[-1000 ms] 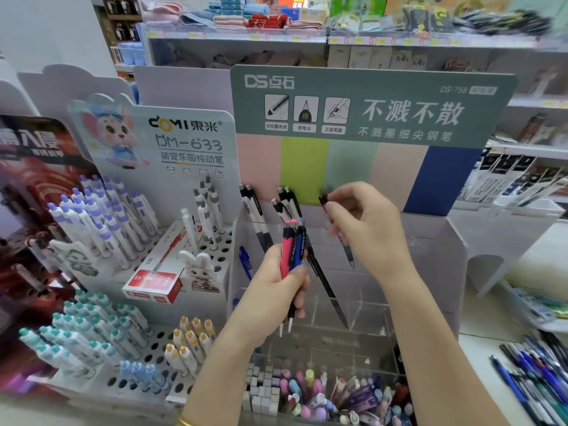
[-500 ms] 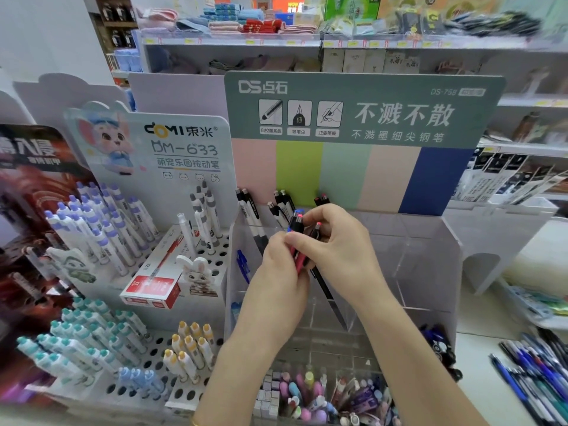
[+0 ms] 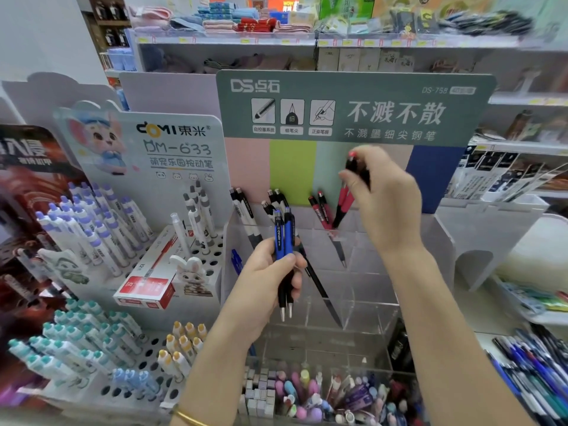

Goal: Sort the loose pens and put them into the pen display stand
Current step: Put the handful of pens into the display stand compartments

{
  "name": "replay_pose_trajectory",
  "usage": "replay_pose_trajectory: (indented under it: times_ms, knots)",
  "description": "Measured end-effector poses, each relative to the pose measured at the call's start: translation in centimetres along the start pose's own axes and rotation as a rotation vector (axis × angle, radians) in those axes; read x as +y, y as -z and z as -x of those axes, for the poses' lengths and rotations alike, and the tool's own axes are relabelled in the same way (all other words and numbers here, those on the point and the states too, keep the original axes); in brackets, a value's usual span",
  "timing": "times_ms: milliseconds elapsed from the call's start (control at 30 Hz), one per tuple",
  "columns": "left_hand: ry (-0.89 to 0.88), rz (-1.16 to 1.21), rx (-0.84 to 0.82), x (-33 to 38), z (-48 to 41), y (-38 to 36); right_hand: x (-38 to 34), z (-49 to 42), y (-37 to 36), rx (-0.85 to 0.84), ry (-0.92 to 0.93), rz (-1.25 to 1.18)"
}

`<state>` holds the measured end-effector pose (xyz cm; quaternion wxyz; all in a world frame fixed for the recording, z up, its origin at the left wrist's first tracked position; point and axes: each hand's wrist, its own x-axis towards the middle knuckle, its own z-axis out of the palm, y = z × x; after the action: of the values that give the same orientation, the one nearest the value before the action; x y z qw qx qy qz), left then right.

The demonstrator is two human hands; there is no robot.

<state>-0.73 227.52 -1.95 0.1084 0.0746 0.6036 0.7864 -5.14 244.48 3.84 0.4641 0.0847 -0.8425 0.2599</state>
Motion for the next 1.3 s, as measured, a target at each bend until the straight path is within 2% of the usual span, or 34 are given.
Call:
replay_pose_trajectory:
  times_ms: [167, 300, 367, 467, 533, 633, 733, 800, 867, 1000, 1067, 1133, 1200, 1300]
  knots:
    - [-0.004, 0.127, -0.100, 0.2, 0.2, 0.4, 0.3, 0.8, -1.5, -0.408, -0.210, 0.150]
    - [-0.014, 0.123, -0.108, 0.2, 0.3, 0.7, 0.7, 1.1, -2.0, -0.486, -0.303, 0.115]
    - [-0.022, 0.109, -0.110, 0.1, 0.4, 0.7, 0.9, 1.3, -2.1, -0.439, -0.326, 0.054]
    - [-0.035, 0.089, -0.106, 0.1, 0.4, 0.4, 0.8, 2.2, -1.9, -0.108, -0.225, -0.033]
    - [-0.045, 0.081, -0.104, 0.0, 0.3, 0.2, 0.3, 2.9, -1.6, 0.044, -0.161, -0.100]
    - [-0.060, 0.069, -0.112, -0.1, 0.3, 0.0, -0.6, 3.4, -1.4, 0.120, -0.114, -0.180]
    - [-0.079, 0.070, -0.067, 0.0, 0.3, 0.0, -1.0, 3.4, -1.0, 0.126, -0.134, -0.268]
    - [-0.125, 0.081, 0.031, 0.2, 0.3, 0.2, -1.5, 3.3, -1.0, 0.028, -0.169, -0.310]
    - [-0.177, 0.088, 0.145, 0.6, 0.4, 0.6, -2.5, 3.2, -1.6, -0.170, -0.196, -0.291]
    - [-0.248, 0.087, 0.254, 1.4, 0.6, 1.4, -5.4, 2.7, -4.4, -0.506, -0.186, 0.054]
    - [-0.265, 0.073, 0.279, 1.6, 0.8, 1.7, -6.6, 1.9, -5.6, -0.570, -0.209, 0.241]
    - [-0.264, 0.065, 0.290, 1.6, 1.0, 2.1, -7.0, 1.1, -6.9, -0.588, -0.253, 0.329]
    - [-0.249, 0.069, 0.277, 1.5, 1.2, 2.5, -6.9, 0.7, -8.0, -0.586, -0.287, 0.364]
    - [-0.228, 0.078, 0.250, 1.5, 1.4, 2.9, -6.9, 0.6, -9.1, -0.608, -0.246, 0.371]
